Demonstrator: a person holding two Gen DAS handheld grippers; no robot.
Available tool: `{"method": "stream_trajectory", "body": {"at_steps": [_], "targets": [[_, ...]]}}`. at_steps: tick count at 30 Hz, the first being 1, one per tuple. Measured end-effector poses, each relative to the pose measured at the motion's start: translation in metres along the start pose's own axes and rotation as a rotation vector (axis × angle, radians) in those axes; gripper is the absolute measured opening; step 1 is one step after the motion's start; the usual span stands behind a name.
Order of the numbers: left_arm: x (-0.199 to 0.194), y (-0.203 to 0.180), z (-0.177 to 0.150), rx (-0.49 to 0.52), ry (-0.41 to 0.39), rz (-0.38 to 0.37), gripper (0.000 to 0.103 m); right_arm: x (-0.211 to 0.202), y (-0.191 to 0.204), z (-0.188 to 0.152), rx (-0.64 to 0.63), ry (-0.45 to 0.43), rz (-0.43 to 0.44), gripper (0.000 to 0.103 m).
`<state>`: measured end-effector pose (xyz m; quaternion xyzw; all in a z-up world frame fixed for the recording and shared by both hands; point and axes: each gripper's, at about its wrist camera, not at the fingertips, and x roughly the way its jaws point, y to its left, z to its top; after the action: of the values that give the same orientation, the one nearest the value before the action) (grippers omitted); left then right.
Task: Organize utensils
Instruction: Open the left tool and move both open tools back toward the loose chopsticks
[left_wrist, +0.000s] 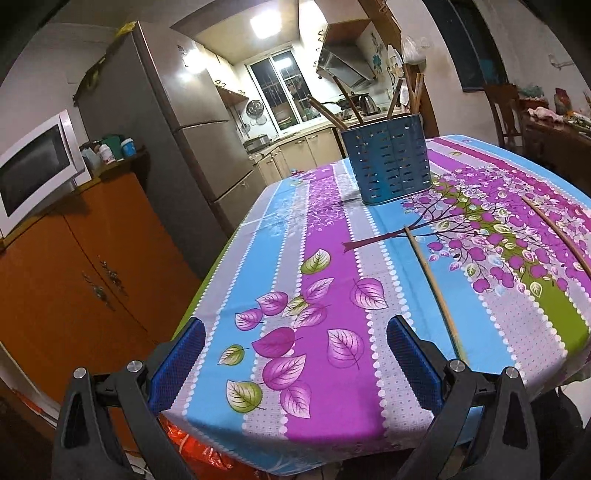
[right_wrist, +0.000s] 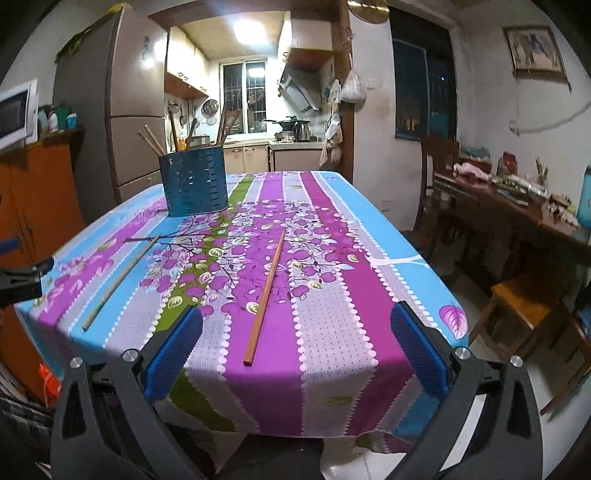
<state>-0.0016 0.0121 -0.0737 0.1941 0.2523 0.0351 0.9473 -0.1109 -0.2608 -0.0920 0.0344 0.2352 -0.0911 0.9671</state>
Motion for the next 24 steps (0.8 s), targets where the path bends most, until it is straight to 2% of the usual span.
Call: {"method": "stream_trajectory", "body": {"at_steps": [11,24], "targets": [[-0.011,-0.002,-0.001,0.027,-0.037,0.037,0.099,-0.008,0.008,-0.003,-0.071,-0.015,-0.02,0.098],[-0.008,-0.007,-0.004,0.044,-0.022,0.025,0.099,-0.006,0.012,-0.002,-0.129,-0.025,-0.042,0.098]]}}
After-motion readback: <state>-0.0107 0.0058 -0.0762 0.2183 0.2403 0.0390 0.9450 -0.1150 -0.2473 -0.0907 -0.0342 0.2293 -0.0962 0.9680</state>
